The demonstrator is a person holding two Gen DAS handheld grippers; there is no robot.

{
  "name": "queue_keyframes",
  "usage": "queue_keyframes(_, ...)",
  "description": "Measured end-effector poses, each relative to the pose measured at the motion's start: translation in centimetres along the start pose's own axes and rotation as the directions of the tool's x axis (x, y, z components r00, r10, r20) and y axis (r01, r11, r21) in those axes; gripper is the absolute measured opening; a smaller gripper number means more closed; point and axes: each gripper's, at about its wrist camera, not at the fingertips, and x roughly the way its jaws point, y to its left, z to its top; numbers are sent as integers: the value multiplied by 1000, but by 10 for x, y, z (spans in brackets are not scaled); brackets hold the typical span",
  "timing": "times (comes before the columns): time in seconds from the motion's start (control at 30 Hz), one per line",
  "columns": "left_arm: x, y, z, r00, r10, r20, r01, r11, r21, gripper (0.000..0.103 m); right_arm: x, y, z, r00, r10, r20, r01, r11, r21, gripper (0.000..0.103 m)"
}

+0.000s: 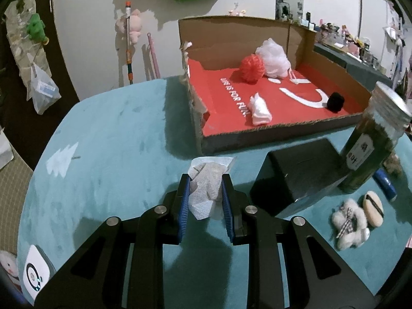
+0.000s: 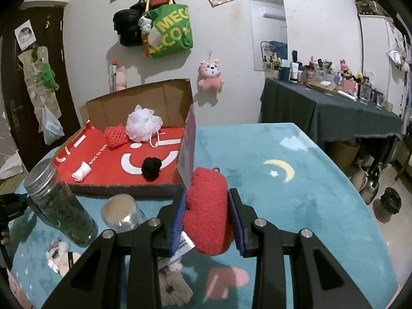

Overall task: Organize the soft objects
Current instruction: 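Carry the white tissue and red sock with both tools into the box, then lower both tools into the box and open them to release the items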

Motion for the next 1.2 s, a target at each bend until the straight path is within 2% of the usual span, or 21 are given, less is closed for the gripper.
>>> queue_keyframes(0.13,-5,-3,9,1000,-6,19,6,1000,17,22,2,9,11,1000,13,25,-12,1000,-26,35)
queue_keyframes(0.23,-9,-3,17,998,-56,30,56,998,10,22,4,19,21,999,14,46,-11,998,-59,35)
queue_keyframes(0.43,-17,-8,36,996,-62,67,59,997,38,22,8,37,39,996,41,78,-31,993,-117,35)
queue_keyframes(0.7,-15,-26,73,990,-112,89,103,990,101,22,28,70,64,994,83,67,-65,970,-232,35)
queue_keyframes(0.9,3,-52,104,984,-175,44,167,974,152,22,53,97,83,991,133,2,-126,939,-319,35)
queue_keyframes(1.07,27,-76,124,975,-218,-30,220,955,197,22,90,118,97,982,153,-110,-183,911,-369,35)
queue_keyframes(1.2,51,-94,139,974,-207,-96,224,947,231,22,124,129,106,966,147,-213,-220,898,-380,35)
